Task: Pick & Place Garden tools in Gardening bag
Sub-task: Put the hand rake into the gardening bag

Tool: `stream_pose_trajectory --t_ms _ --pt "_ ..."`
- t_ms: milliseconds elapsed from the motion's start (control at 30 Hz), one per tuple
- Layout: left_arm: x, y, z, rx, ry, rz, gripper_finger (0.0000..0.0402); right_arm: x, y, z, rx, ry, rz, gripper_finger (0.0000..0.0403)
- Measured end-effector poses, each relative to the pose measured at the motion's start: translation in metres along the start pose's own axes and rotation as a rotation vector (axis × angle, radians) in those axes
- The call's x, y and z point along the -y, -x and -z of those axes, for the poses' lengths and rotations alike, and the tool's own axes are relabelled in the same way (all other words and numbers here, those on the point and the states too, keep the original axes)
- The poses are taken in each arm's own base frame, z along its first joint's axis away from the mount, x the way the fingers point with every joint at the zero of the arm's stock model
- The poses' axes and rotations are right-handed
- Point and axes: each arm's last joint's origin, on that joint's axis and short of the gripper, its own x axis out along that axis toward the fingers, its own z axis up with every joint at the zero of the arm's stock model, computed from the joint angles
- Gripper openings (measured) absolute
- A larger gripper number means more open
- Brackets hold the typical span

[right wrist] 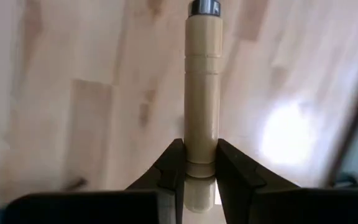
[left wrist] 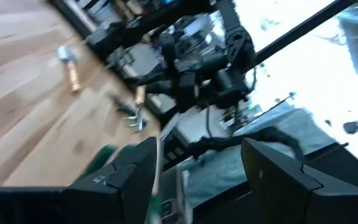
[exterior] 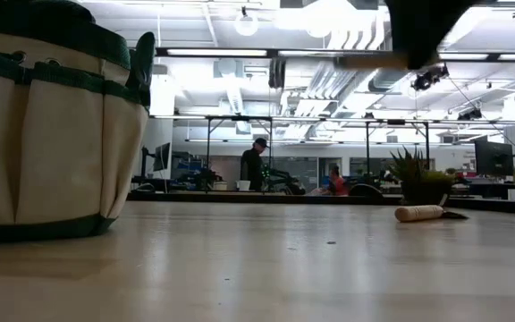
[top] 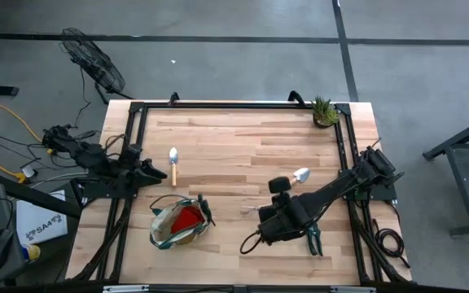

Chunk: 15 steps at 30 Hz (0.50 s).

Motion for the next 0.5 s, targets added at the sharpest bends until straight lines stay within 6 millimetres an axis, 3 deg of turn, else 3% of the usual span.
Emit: stream_pose_trajectory --t_ms 200,500 --pt "0.028 -0.021 -0.012 0.022 -0.063 -0.06 0.0229 0.024 0.027 -0.003 0.034 0.223 0.112 0.0055" --pt "0.085 -0.086 -0.028 -0.026 -0.296 -0.292 0.0229 0.06 0.047 -0.009 0.066 0.48 0.258 0.0055"
